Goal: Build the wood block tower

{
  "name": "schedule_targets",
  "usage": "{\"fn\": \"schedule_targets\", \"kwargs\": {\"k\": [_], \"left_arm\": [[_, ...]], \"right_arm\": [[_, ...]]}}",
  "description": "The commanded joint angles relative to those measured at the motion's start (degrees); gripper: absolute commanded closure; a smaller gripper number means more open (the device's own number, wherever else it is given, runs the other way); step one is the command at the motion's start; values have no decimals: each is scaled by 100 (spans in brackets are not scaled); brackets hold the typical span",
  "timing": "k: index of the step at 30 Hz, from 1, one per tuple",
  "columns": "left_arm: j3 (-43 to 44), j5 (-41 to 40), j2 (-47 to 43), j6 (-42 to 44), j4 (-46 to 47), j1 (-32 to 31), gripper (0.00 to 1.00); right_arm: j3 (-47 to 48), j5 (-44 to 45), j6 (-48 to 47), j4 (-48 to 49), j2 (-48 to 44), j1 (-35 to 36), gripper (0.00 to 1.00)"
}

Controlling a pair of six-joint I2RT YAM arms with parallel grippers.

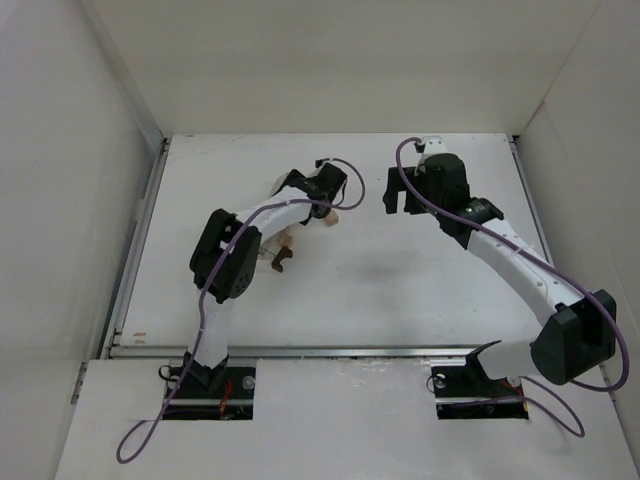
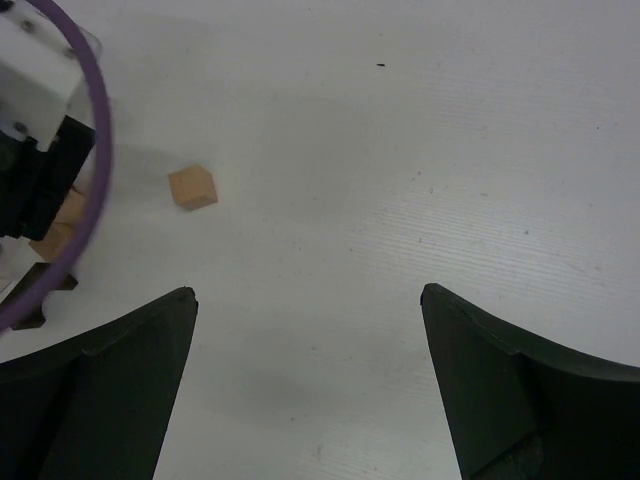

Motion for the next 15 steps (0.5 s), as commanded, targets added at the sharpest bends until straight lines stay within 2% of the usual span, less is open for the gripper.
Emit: {"fn": "schedule_targets", "kwargs": {"k": [1, 3, 4, 7, 8, 11, 15], "left_arm": [[379, 1678, -938, -350, -596, 657, 100], [309, 2684, -1255, -350, -596, 1089, 100], [187, 3838, -1526, -281, -596, 1631, 100], [-208, 5689, -1870, 114, -544, 2521, 100], [-323, 6626, -1871, 229, -543, 3020, 100], [-535, 7615, -1671, 405, -482, 3577, 99], [-535, 8609, -1073, 765, -737, 3937, 95]], "right_arm": [[-5, 49, -74, 211, -248, 40, 1], [-5, -4, -74, 211, -248, 40, 1], [47, -92, -74, 211, -195, 40, 1], [152, -285, -74, 211, -3, 40, 1], [153, -338, -22, 211, 51, 40, 1], [276, -549, 40, 158, 279, 101, 1], [416, -672, 101, 97, 482, 154, 1]]}}
